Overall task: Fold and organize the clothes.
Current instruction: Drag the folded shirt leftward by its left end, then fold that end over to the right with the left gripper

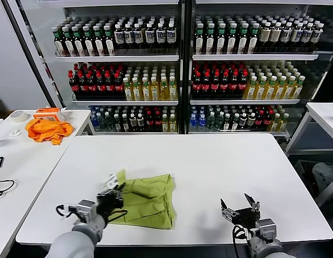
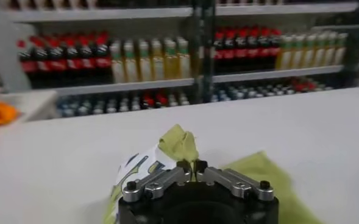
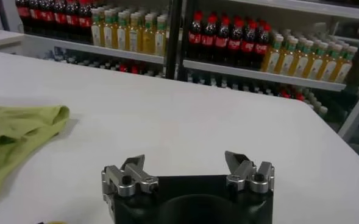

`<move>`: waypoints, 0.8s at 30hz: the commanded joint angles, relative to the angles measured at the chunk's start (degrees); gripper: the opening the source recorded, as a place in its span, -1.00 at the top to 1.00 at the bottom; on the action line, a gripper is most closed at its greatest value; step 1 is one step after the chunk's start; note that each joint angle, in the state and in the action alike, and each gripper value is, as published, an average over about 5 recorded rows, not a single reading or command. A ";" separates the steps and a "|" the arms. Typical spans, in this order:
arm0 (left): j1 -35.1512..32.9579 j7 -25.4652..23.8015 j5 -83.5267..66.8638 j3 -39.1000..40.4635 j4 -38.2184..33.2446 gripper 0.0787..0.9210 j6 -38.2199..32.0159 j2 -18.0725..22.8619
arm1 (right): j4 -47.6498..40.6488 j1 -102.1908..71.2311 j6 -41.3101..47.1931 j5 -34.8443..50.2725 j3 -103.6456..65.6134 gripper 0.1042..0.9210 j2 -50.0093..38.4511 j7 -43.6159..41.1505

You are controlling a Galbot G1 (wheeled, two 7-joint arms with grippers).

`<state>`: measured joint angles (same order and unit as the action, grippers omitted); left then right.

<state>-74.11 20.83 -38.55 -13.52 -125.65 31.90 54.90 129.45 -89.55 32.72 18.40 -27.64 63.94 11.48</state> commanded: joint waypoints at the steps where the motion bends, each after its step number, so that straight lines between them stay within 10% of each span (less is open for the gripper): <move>1: 5.72 -1.12 -5.88 7.07 1.87 0.96 1.14 2.34 | -0.12 -0.14 0.03 -0.20 -0.11 -0.76 0.20 -0.01; 16: 10.09 -1.41 -11.03 9.00 7.51 0.94 -0.11 8.81 | 0.27 -0.08 0.31 -0.40 0.23 -0.76 0.19 -0.09; 24: 8.18 -5.03 -14.15 4.88 3.00 0.47 -5.48 8.98 | 0.09 0.30 0.37 -0.32 0.46 -0.76 0.13 -0.32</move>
<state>-65.74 18.67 -48.22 -6.23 -120.56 30.88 62.40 129.68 -89.31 33.04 17.98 -27.21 64.08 11.22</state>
